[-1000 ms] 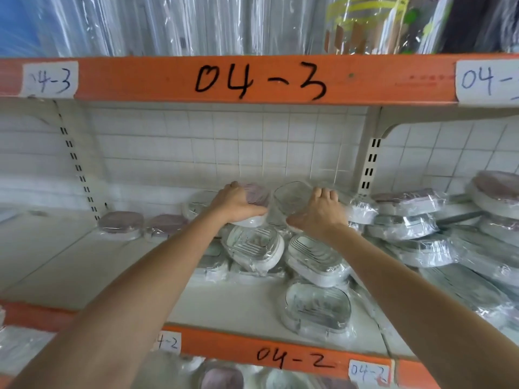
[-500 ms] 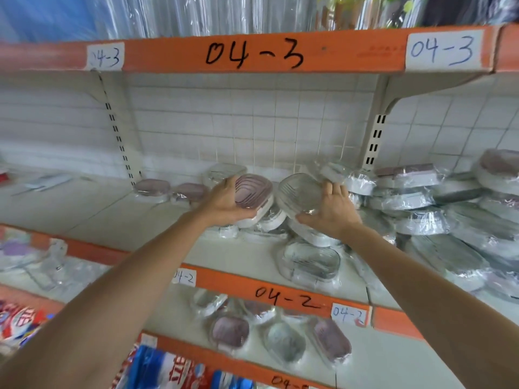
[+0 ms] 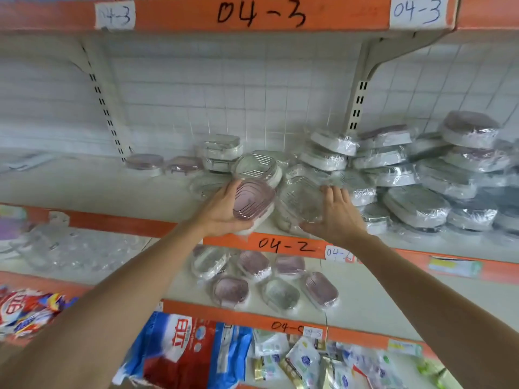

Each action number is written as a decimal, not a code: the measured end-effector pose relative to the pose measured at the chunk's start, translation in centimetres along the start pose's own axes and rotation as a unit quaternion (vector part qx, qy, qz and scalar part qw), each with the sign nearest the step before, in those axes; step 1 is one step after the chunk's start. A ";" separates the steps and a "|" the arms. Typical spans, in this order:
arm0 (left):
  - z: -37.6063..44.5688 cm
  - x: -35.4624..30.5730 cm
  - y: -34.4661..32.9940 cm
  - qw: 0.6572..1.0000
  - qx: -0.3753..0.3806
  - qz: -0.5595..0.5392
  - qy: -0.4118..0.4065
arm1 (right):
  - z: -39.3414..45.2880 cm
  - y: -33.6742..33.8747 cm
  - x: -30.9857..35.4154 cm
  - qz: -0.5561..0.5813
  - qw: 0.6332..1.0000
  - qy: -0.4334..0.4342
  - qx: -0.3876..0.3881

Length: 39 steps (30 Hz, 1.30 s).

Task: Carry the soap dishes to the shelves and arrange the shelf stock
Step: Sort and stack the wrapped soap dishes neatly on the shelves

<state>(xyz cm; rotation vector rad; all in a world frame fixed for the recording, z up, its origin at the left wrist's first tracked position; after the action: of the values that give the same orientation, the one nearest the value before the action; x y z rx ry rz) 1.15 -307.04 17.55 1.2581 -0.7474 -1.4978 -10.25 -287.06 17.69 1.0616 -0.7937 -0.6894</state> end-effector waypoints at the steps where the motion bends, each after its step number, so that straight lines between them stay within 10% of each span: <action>1: -0.6 0.1 -0.5 1.000 0.017 0.010 0.001 | -0.8 -0.2 0.0 -0.011 1.000 -0.002 0.000; 22: -0.6 0.0 -5.1 0.982 0.113 0.023 0.147 | -2.9 -2.0 -0.5 0.029 0.993 -0.098 0.054; 39: -11.7 -1.6 -5.7 0.995 0.096 0.036 0.017 | -13.7 -3.1 -1.2 0.079 0.990 -0.057 0.098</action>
<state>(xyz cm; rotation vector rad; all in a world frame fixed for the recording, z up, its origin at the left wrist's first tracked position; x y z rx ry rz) 10.56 -302.16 9.76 1.3816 -0.9222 -1.3682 0.20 -280.53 10.79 1.1288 -1.0492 -0.5476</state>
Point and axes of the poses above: each hand's wrist, its own z-axis towards the middle knuckle, its own y-axis out of the back of the hand, x = y × z, the point moved 7 cm from there along z, towards the middle knuckle, and after that the axes turned 10 degrees about -y, right-handed, at the moved point
